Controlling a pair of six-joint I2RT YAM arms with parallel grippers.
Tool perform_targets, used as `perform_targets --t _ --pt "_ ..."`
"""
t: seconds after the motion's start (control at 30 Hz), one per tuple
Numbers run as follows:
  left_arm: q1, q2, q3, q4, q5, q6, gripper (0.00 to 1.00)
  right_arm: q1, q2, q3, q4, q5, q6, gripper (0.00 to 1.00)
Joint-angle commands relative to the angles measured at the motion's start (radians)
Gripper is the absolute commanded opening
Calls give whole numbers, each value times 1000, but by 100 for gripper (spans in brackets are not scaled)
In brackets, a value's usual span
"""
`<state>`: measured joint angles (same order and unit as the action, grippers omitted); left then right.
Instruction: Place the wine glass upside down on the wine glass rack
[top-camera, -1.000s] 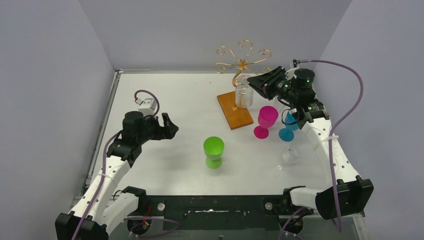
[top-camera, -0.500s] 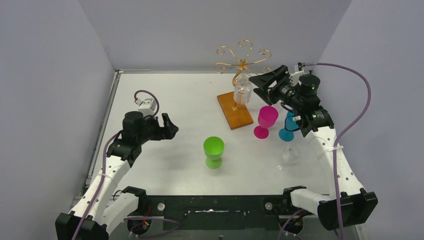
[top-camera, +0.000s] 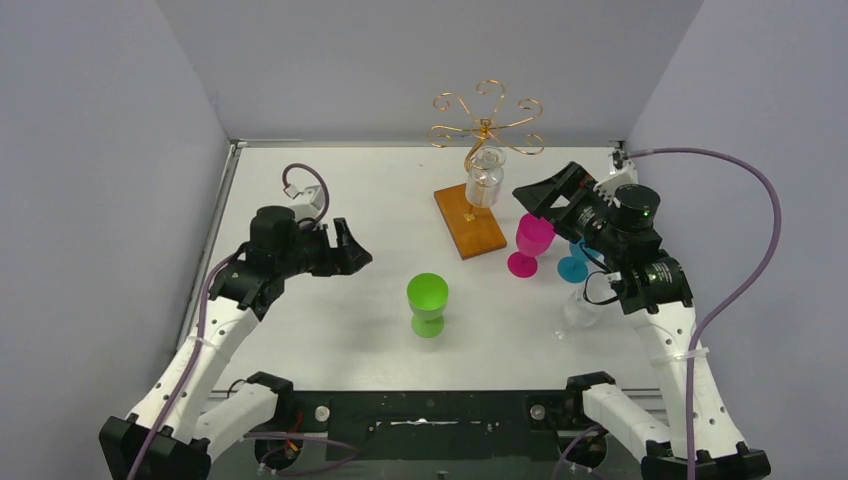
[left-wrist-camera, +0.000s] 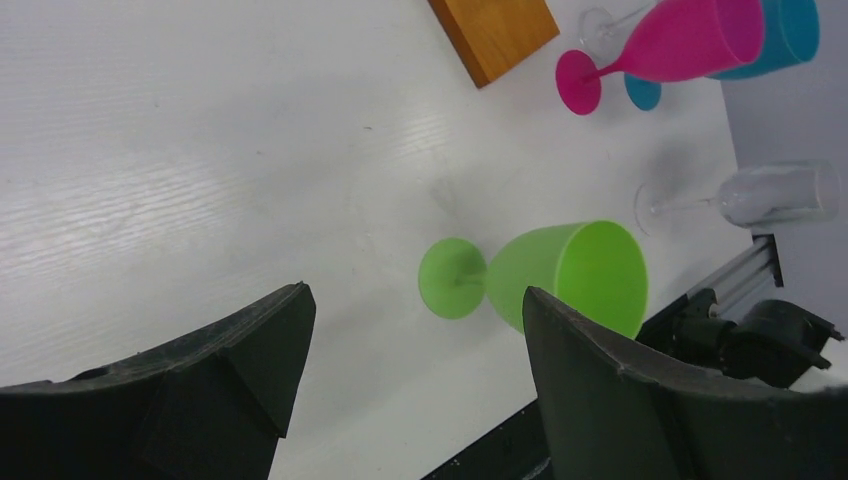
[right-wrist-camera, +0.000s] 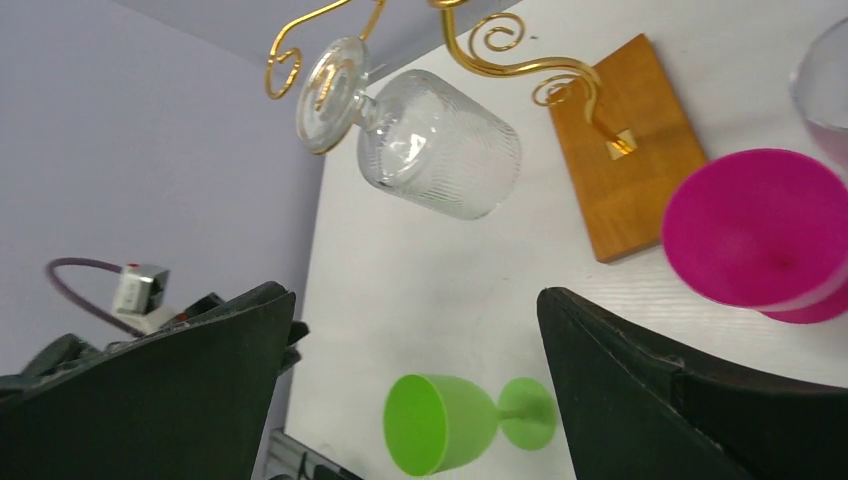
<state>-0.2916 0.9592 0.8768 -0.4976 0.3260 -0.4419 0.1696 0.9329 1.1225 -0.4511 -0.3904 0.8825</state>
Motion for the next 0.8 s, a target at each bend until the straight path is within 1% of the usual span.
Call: perform_targets --t 0.0,0.07,0.17,0.23,0.37,0.47,0.57,0.67,0.73,0.77 --pt "-123 -6 91 -53 -9 -47 74 -6 -67 -6 -109 133 -238 98" --pt "-212 -9 107 -51 -80 -77 71 -6 -90 -6 -119 132 -315 98" --pt "-324 2 121 -40 -162 -122 64 -7 -141 -19 -125 181 -315 98" --pt "-372 19 127 -28 -192 -140 58 -7 -174 -42 -109 178 -308 98" --pt "-443 72 138 -27 -261 -137 54 -6 -210 -81 -94 150 -332 98" --pt "-455 109 137 1 -266 -130 48 -5 -223 -95 -99 135 -350 97" --pt "-459 141 131 41 -268 -123 45 -6 -237 -115 -82 110 -358 98" --pt "-462 184 145 55 -249 -115 45 -5 -237 -137 -60 65 -343 98" --pt "-466 207 144 71 -228 -108 50 -6 -235 -156 -45 33 -333 100" --pt "-466 216 141 78 -219 -103 50 -6 -235 -166 -39 18 -332 99"
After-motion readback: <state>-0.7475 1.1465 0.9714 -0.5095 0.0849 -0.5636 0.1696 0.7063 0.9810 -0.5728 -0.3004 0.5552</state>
